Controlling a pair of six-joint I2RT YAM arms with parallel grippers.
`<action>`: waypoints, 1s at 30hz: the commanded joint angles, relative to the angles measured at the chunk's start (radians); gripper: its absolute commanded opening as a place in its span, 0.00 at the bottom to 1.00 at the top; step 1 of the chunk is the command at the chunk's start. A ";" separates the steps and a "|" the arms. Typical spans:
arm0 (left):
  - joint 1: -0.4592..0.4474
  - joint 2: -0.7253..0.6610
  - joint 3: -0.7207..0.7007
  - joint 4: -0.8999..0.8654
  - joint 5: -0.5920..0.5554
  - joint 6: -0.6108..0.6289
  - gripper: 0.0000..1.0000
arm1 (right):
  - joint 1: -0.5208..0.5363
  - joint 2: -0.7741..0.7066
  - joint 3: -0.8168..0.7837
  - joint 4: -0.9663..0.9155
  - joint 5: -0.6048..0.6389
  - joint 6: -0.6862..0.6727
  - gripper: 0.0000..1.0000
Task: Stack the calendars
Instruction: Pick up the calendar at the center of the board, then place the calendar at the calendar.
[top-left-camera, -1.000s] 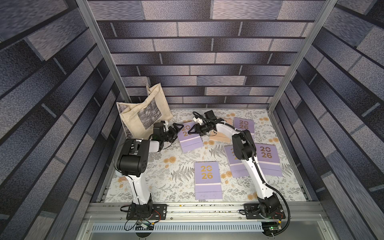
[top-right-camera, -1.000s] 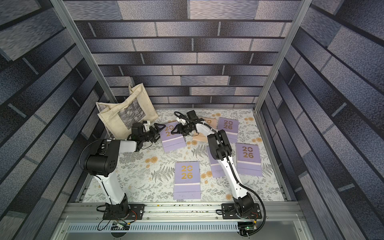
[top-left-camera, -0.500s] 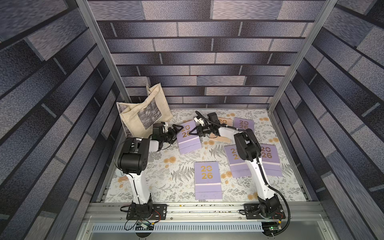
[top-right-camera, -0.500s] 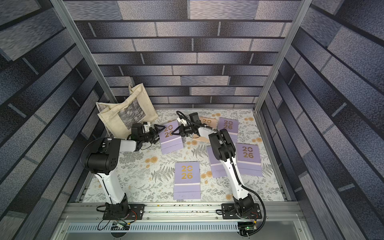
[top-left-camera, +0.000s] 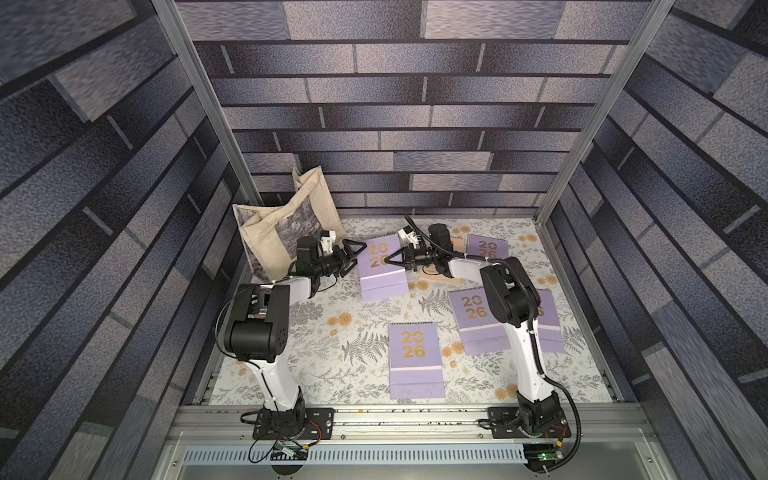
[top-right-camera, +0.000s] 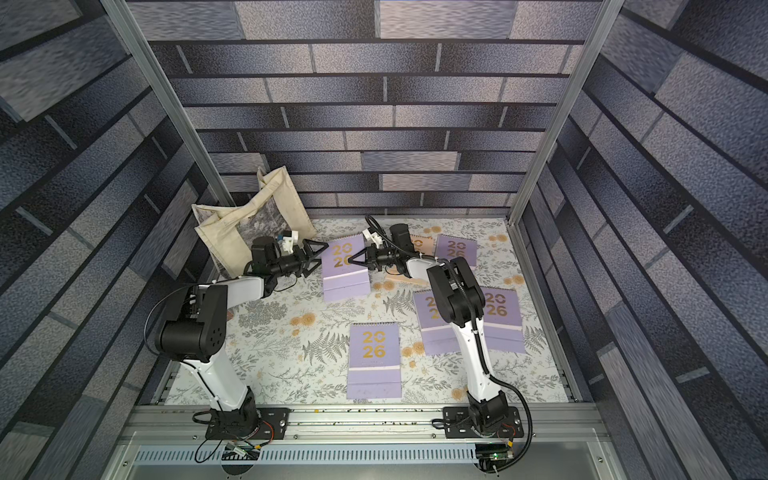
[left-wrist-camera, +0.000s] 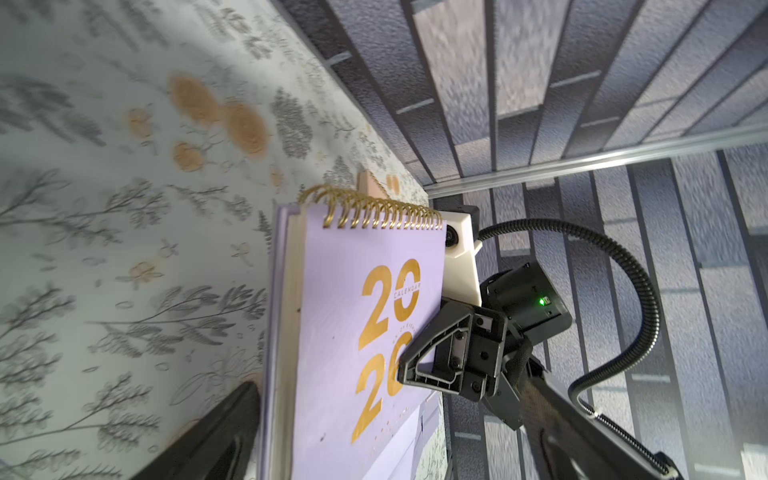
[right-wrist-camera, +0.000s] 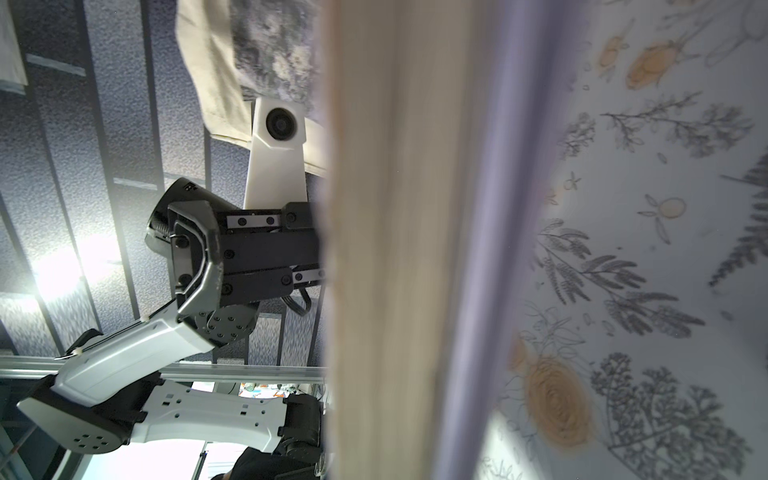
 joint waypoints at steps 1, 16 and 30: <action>-0.006 -0.086 0.040 -0.087 0.098 0.126 1.00 | -0.012 -0.161 -0.070 0.070 -0.048 -0.041 0.00; -0.188 -0.319 -0.013 -0.064 0.224 0.170 1.00 | -0.026 -0.762 -0.550 0.037 0.004 -0.111 0.00; -0.314 -0.570 -0.179 -0.023 0.126 0.204 1.00 | -0.013 -0.974 -0.713 0.088 0.052 -0.062 0.00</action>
